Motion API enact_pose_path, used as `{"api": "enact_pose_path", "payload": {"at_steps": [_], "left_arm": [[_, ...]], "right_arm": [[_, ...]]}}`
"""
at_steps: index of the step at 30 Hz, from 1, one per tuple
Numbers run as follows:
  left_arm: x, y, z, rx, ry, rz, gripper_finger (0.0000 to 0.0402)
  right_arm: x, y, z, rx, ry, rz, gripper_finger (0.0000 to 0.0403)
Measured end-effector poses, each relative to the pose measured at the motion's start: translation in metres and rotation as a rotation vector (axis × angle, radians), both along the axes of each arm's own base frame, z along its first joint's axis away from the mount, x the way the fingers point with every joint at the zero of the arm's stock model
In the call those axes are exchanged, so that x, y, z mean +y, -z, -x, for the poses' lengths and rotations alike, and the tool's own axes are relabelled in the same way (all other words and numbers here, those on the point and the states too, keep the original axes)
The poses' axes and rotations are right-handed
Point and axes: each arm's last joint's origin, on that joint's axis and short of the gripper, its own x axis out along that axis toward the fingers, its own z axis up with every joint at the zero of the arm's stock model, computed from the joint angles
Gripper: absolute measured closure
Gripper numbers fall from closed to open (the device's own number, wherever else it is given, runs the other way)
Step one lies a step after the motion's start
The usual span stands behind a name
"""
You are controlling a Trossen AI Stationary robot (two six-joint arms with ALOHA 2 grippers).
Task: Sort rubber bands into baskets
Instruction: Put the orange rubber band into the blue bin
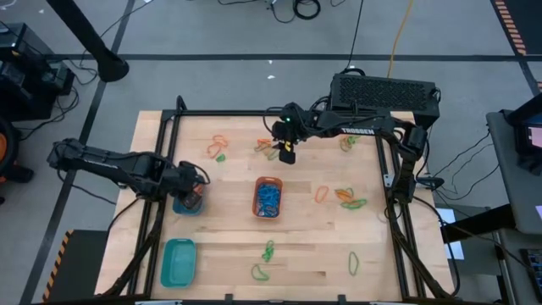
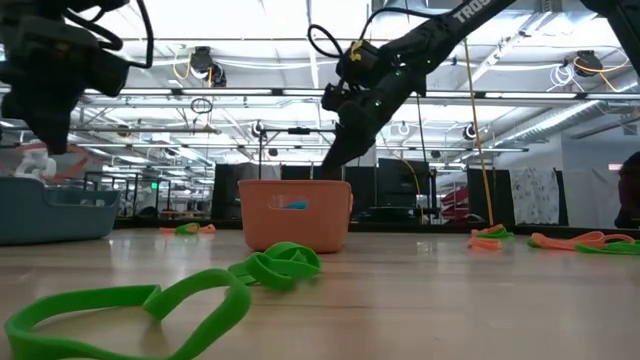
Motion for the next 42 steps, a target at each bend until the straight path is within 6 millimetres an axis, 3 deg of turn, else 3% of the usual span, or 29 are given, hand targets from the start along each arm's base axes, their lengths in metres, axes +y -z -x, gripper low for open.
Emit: {"api": "enact_pose_path", "payload": {"at_steps": [20,34,42], "left_arm": [[-0.0022,0.0012,0.0017,0.027,0.003,-0.006,0.0383],[-0.0002,0.0057,-0.0014,0.070,0.006,-0.103,0.0249],[0.0017,-0.0001,-0.0028,0.055,0.009,-0.073,0.0233]], "right_arm": [[0.0084,-0.0007,-0.0045,-0.010,-0.041,0.022,0.0277],[0.0085,-0.0006,-0.0043,-0.008,-0.041,0.021,0.0277],[0.0085,-0.0006,-0.0043,-0.007,-0.042,0.021,0.0277]]}}
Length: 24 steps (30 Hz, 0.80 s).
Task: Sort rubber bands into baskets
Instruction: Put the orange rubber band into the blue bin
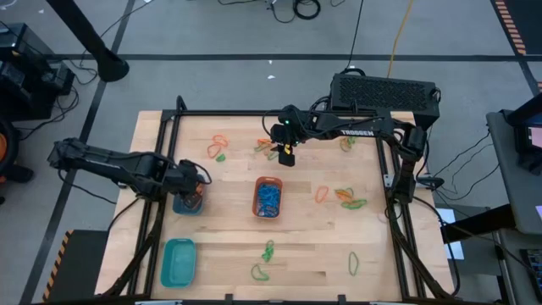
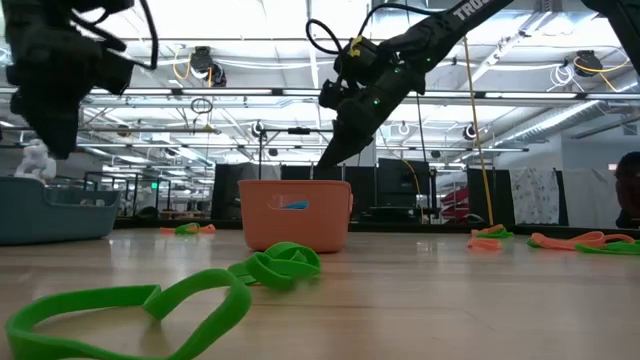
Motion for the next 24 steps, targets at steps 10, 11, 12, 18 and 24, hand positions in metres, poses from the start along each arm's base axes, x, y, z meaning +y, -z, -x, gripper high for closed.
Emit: {"api": "enact_pose_path", "payload": {"at_steps": [10,11,12,18,24], "left_arm": [[0.025,-0.026,-0.018,-0.155,0.046,-0.277,0.0233],[0.031,-0.025,-0.022,-0.157,0.048,-0.298,0.0233],[0.039,-0.024,-0.026,-0.152,0.047,-0.311,0.0233],[0.095,-0.008,-0.050,-0.116,0.061,-0.357,0.0233],[0.155,0.015,-0.059,-0.115,0.009,-0.387,0.0233]], "right_arm": [[0.000,0.001,0.001,0.007,0.001,-0.003,0.0277],[0.000,0.001,0.001,0.015,0.001,-0.006,0.0277],[0.001,0.002,0.002,0.026,0.001,-0.010,0.0277],[0.001,0.005,0.005,0.073,0.005,-0.026,0.0277],[0.004,0.010,0.011,0.146,0.005,-0.057,0.0277]]}}
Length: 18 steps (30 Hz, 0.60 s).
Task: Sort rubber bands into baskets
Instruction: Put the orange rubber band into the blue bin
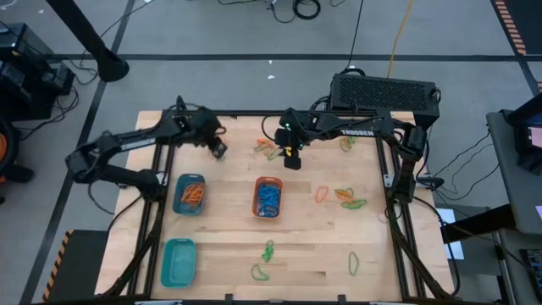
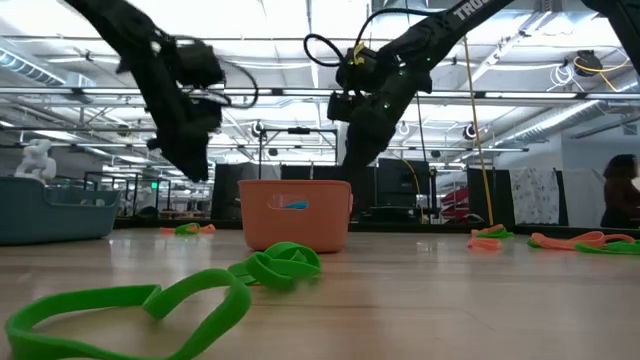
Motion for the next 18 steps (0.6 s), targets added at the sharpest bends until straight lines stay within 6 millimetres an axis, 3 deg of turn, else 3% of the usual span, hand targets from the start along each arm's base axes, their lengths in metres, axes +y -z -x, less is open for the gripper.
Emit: {"api": "enact_pose_path", "payload": {"at_steps": [5,10,18], "left_arm": [[0.027,0.020,0.001,0.031,-0.046,0.037,0.0233],[0.035,0.035,-0.002,0.061,-0.037,0.062,0.0233],[0.039,0.041,-0.007,0.049,-0.015,0.049,0.0233]], "right_arm": [[0.001,0.002,0.003,0.042,0.000,-0.018,0.0277],[0.001,0.002,0.003,0.030,-0.015,-0.002,0.0277],[-0.001,-0.001,-0.002,-0.021,-0.026,0.028,0.0277]]}}
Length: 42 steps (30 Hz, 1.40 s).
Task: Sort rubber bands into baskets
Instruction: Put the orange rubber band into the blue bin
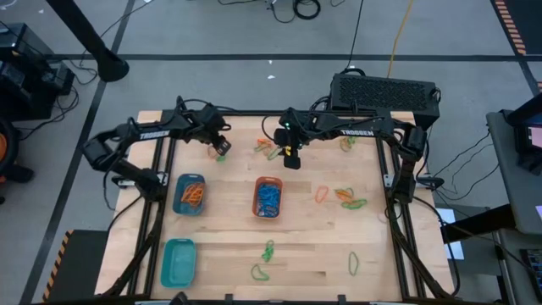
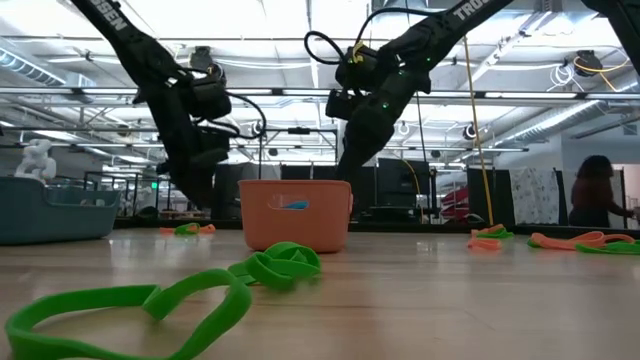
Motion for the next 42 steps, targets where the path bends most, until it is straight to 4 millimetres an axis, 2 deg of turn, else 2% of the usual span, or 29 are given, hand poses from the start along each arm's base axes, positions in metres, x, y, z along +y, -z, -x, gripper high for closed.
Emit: {"api": "enact_pose_path", "payload": {"at_steps": [9,24,28,34,42], "left_arm": [[0.006,0.020,-0.009,0.007,0.048,0.038,0.0233],[0.009,0.038,-0.012,0.058,0.093,0.070,0.0237],[0.008,0.038,-0.012,0.055,0.095,0.073,0.0279],[0.008,0.038,-0.012,0.062,0.122,0.066,0.0385],[0.009,0.035,-0.013,0.048,0.123,0.038,0.0398]], "right_arm": [[0.000,0.000,0.000,-0.005,-0.003,0.004,0.0277],[-0.001,-0.001,-0.002,-0.019,-0.001,0.008,0.0277],[-0.001,-0.001,-0.002,-0.019,-0.001,0.008,0.0277],[-0.001,-0.001,-0.002,-0.023,0.001,0.008,0.0277],[-0.001,-0.001,-0.001,-0.015,0.006,0.001,0.0277]]}}
